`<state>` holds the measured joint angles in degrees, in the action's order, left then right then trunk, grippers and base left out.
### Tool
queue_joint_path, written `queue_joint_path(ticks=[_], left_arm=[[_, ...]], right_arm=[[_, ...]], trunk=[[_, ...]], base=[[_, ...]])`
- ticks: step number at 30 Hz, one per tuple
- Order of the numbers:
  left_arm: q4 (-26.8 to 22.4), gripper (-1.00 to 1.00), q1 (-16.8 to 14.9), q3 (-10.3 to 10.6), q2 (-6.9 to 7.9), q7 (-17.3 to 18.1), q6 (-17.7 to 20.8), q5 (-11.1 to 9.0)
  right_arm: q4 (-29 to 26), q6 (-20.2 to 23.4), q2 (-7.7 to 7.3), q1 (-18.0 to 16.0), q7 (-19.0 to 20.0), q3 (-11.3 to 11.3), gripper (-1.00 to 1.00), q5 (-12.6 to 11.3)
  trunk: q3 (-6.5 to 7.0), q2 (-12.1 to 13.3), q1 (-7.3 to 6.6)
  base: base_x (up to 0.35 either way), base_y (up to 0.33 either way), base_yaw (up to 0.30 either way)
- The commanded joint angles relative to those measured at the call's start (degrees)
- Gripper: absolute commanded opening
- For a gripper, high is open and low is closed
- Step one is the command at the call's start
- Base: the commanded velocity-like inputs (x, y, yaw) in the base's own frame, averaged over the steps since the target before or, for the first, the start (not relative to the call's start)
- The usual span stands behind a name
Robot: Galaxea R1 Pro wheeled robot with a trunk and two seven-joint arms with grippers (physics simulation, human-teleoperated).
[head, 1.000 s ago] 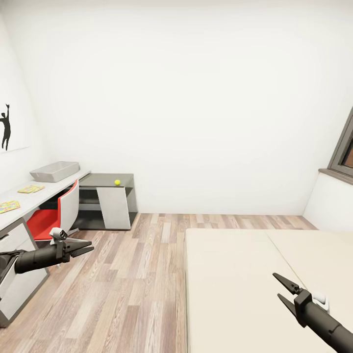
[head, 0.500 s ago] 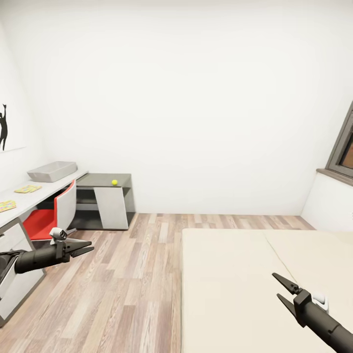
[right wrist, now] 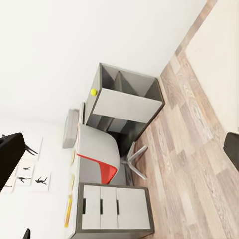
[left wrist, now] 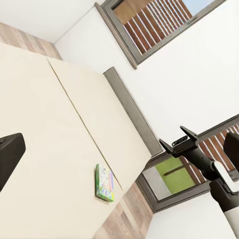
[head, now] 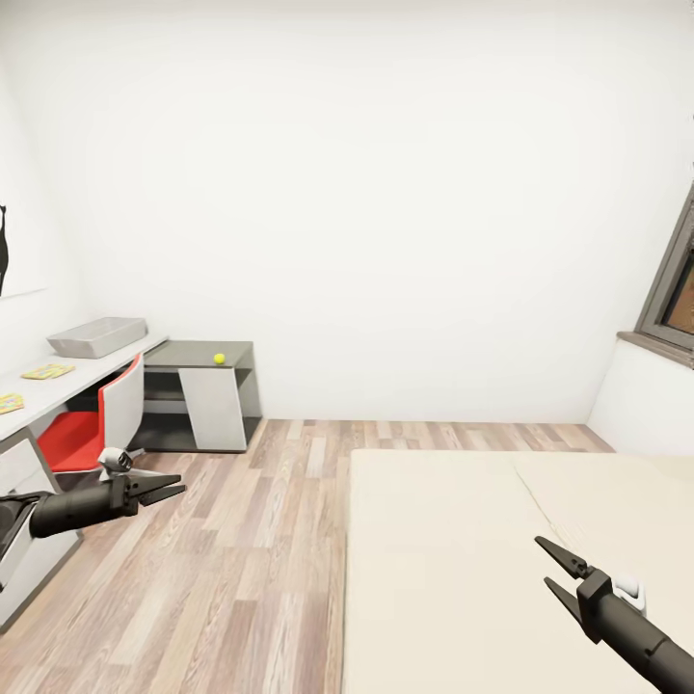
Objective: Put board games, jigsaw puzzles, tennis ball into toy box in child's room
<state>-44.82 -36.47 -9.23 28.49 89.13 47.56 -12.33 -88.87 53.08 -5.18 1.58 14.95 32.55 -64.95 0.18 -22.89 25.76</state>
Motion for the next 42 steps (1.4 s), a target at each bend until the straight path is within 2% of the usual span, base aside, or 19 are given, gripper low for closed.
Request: queue_joint_path(ticks=[1,42], left_arm=[[0.0,1.00,0.0,0.0,0.00,0.2,0.6,0.0],[0.0,1.00,0.0,0.0,-0.01,0.3,0.6,0.0]], right_arm=[[0.0,0.2,-0.01,0.0,0.5,0.1,1.00,0.4],[0.0,0.2,-0.01,0.0,0.4,0.1,1.00,0.4]], trunk=[[0.00,0.0,0.02],[0.00,0.0,0.02]], base=[[0.000,-0.182,0.000],[0.000,-0.195,0.000]])
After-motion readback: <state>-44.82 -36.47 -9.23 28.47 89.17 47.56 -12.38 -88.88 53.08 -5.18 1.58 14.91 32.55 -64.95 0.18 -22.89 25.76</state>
